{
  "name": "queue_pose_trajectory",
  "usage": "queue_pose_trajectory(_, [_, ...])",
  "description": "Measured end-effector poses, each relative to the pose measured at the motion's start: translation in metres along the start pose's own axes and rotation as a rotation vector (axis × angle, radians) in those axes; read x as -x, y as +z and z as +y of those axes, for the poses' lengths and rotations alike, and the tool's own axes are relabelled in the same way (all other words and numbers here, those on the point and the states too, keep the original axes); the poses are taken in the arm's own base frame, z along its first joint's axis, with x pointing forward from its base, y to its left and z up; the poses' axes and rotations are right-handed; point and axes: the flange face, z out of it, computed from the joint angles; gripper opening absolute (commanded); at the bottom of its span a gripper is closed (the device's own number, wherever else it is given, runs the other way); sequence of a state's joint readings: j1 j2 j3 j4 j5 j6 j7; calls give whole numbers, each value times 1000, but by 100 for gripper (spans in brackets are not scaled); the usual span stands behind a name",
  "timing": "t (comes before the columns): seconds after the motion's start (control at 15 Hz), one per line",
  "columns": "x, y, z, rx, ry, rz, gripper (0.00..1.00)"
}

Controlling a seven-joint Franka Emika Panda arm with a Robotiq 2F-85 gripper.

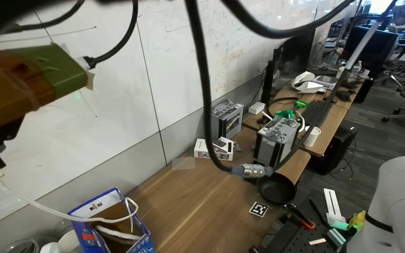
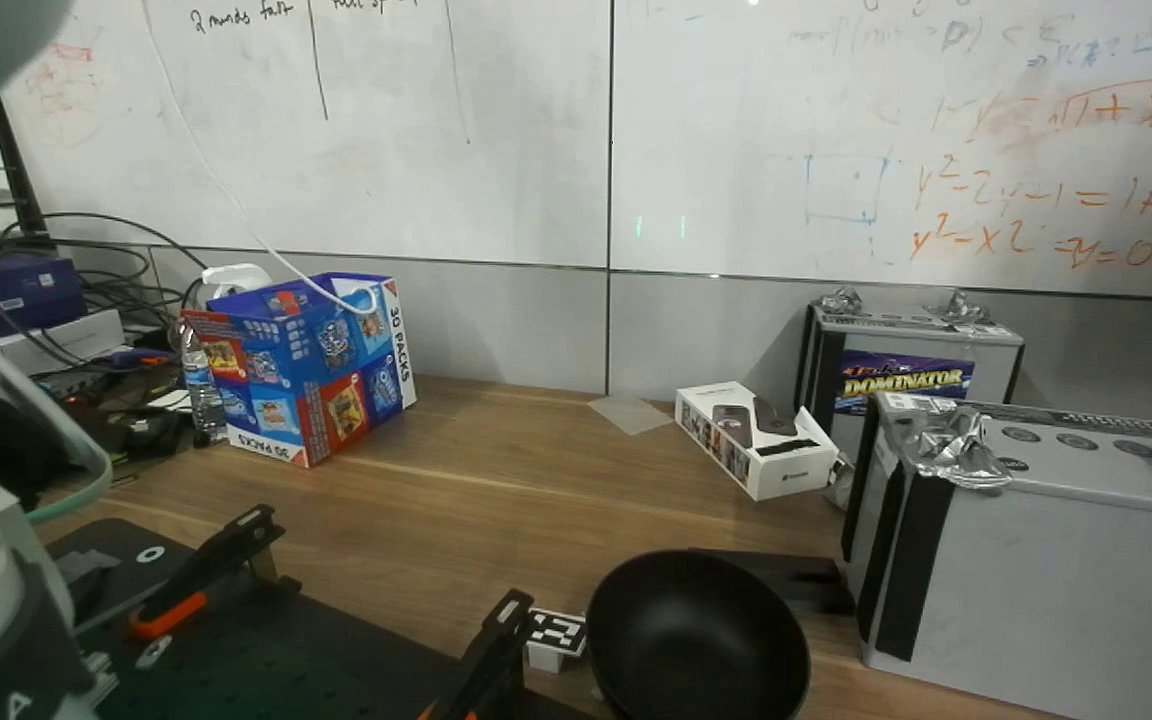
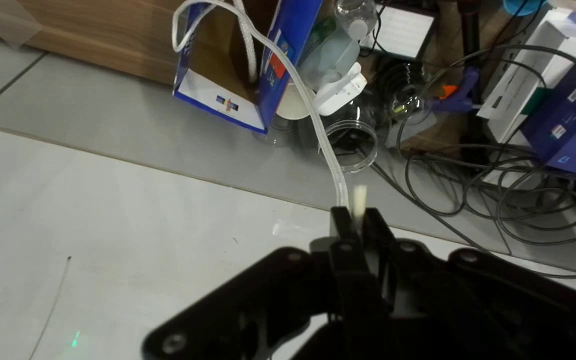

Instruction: Pick up the ropes from the table and put them in the blue box.

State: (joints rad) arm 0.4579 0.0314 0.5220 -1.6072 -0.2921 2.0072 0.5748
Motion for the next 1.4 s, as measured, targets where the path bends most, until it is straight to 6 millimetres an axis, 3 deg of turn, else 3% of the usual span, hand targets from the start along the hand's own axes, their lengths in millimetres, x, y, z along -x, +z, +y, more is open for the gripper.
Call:
queue_pose_trajectory(0.4, [-18, 78, 51, -77, 33, -124, 9])
queue_pose_trajectory(0.67, [-19, 115, 67, -100, 51, -182, 9])
queue_pose_trajectory(0.87, [-18, 132, 67, -122, 60, -205, 9])
queue_pose_trajectory(1.13, [-11, 154, 50, -176, 40, -248, 9])
queue_pose_trajectory(1.4, [8, 205, 34, -310, -13, -321, 9])
